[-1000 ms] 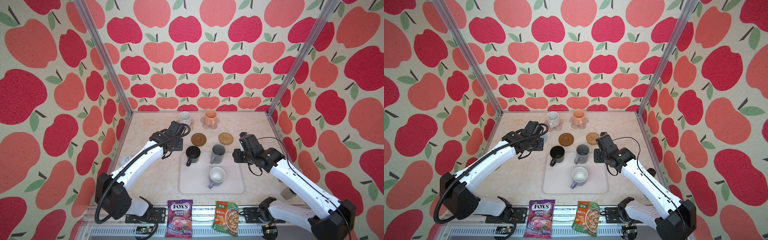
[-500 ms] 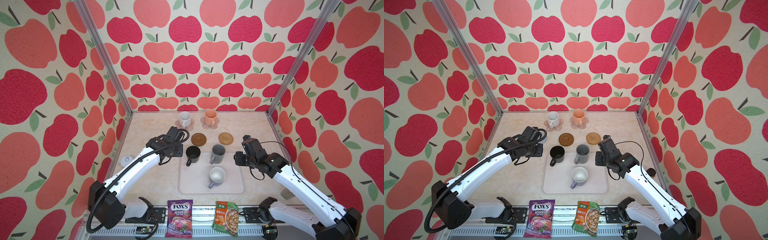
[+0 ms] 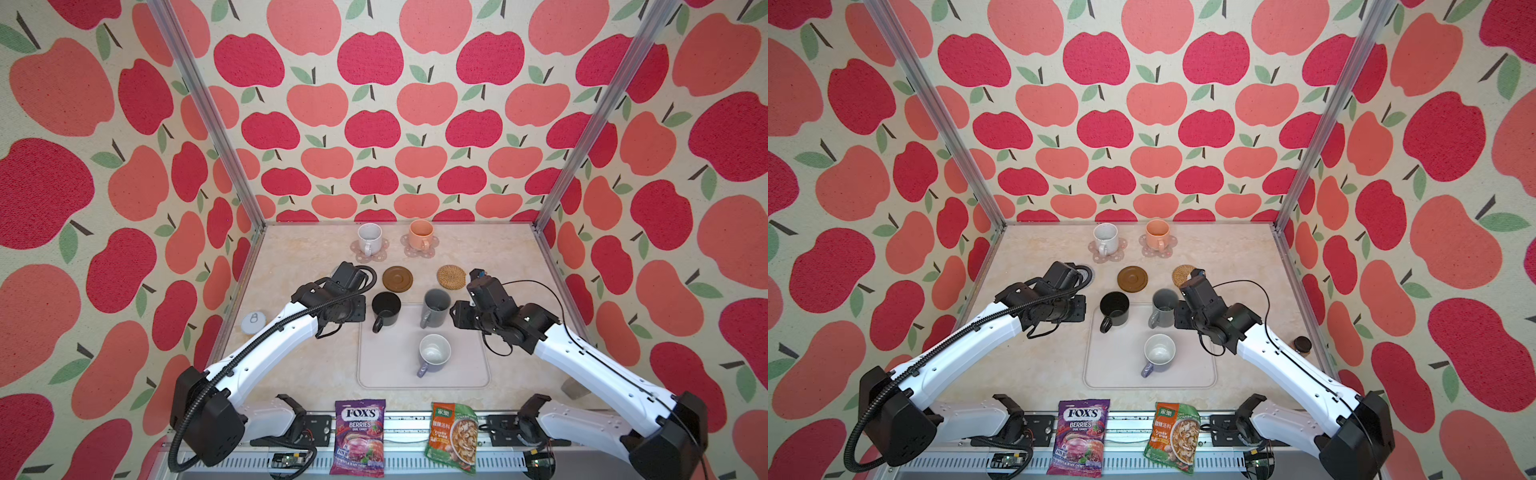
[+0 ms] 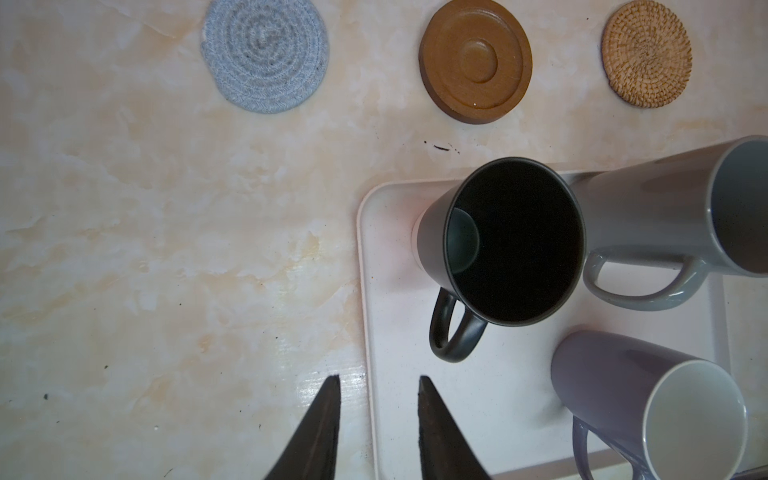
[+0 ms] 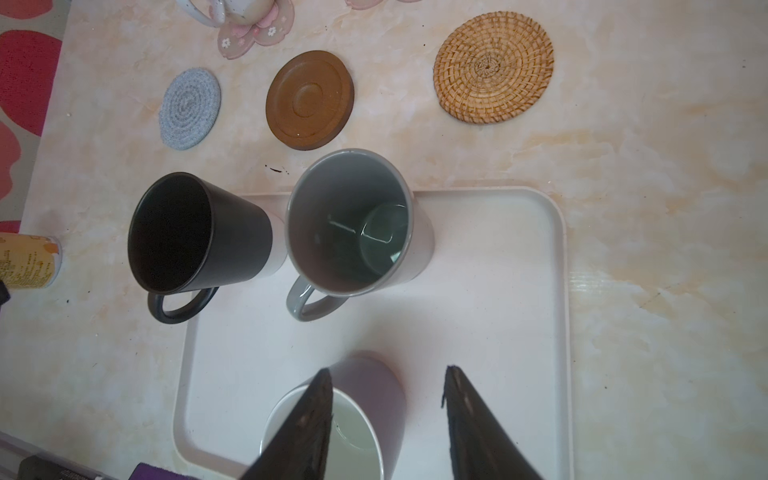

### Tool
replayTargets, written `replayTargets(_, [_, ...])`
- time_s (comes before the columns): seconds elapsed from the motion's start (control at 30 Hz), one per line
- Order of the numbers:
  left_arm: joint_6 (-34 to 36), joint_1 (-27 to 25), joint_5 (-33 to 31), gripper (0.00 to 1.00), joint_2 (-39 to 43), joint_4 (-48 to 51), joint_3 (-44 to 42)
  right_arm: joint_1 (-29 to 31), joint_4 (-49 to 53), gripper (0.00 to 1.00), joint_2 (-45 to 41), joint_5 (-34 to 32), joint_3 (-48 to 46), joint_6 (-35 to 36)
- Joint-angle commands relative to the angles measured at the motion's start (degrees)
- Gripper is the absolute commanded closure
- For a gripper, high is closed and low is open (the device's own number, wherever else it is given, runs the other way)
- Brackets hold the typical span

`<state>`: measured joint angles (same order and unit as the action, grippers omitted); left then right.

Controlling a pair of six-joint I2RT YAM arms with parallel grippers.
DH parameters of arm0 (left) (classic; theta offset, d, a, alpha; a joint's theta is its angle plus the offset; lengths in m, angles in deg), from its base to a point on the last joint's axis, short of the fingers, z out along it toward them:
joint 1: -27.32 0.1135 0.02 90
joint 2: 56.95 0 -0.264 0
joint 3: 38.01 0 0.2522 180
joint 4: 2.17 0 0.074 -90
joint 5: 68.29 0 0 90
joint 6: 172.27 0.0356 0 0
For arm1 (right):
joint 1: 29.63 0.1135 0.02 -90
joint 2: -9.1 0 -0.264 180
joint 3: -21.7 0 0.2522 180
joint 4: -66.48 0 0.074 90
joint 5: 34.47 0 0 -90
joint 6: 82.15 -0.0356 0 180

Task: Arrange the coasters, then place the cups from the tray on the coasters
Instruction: 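Move left gripper over the black mug while right gripper moves over the grey mug, then lower right gripper onto the rim of the grey mug on the tray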

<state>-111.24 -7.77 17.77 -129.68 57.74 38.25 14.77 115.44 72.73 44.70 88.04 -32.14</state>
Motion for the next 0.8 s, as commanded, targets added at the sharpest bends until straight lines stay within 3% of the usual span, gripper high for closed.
replayTargets(0.0, [-1.31, -0.20, 0.52, 0.66, 1.34, -1.28, -0.76, 2.86, -2.24, 0.54, 2.52, -1.50, -0.21, -4.25])
replayTargets(0.37, [-2.14, -0.24, 0.13, 0.66, 6.16, -2.25, -3.55, 10.11, 0.57, 0.55, 14.99, -5.51, 7.91, -7.73])
replayTargets(0.77, [-1.97, -0.02, -1.75, 0.65, 10.13, -1.11, -4.86, 10.51, 4.59, 0.54, 24.28, -8.06, 14.65, -10.01])
